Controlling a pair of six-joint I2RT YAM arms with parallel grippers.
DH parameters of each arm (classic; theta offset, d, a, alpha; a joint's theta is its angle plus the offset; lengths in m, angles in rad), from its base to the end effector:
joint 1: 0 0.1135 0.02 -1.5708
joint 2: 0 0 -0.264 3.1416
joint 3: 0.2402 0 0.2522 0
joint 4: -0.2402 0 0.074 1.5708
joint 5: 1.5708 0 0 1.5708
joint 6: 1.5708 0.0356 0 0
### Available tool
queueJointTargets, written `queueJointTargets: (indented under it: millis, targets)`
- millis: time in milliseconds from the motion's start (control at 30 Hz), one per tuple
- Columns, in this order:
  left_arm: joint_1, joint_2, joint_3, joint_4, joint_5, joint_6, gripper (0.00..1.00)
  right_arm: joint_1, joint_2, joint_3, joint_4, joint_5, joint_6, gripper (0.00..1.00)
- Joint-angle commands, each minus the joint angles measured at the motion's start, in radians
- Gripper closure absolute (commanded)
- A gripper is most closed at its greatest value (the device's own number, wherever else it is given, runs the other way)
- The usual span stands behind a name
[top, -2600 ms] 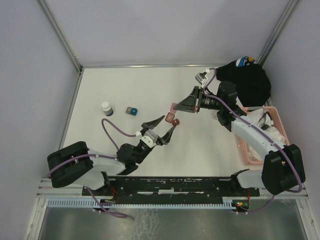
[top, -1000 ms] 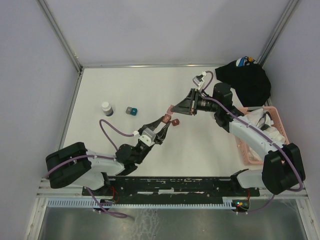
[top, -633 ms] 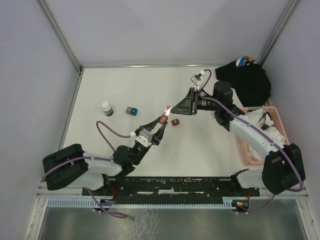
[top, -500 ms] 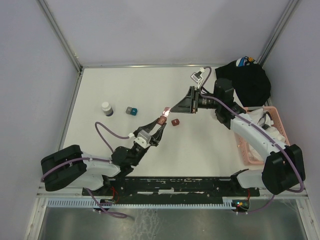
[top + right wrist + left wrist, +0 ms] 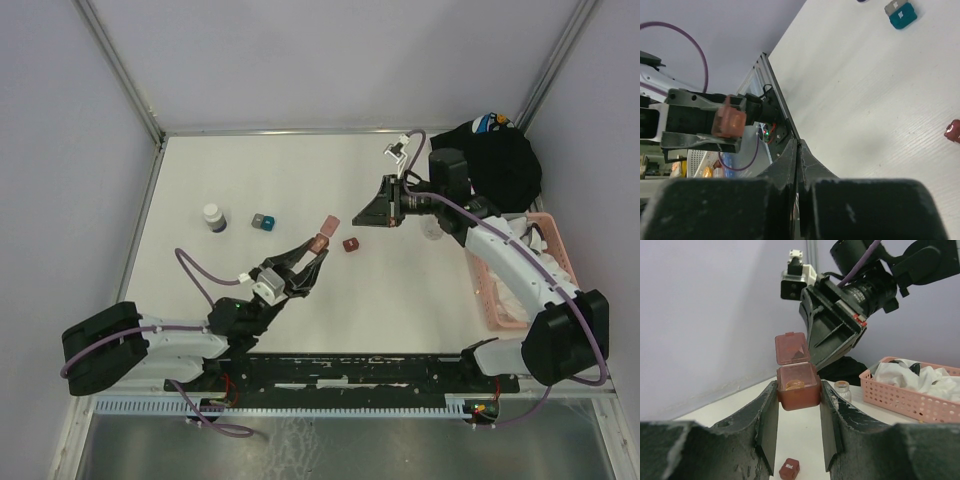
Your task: Sort the pills into containers
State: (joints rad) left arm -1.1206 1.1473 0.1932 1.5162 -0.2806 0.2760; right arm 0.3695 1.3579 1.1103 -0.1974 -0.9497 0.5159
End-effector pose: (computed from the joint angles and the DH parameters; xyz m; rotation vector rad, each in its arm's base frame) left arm 0.0932 -0.1701 0.2467 0.4556 0.9485 -0.6257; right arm 0.2711 0.1360 0.3289 -0.5093 2.0768 1.4946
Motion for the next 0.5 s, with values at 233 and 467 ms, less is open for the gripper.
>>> queueJointTargets:
  millis: [233,467]
  targets:
    - [0.002,-0.03,0.014,-0.057,0.093,-0.042,0.97,0.055,-0.036,0.006,0.113,-0.07,0.002,0.98]
    - [0.008,-0.018,0.025,-0.085,0.113,-0.057,0.97,0.061,-0.056,-0.012,0.199,-0.13,0.051,0.98]
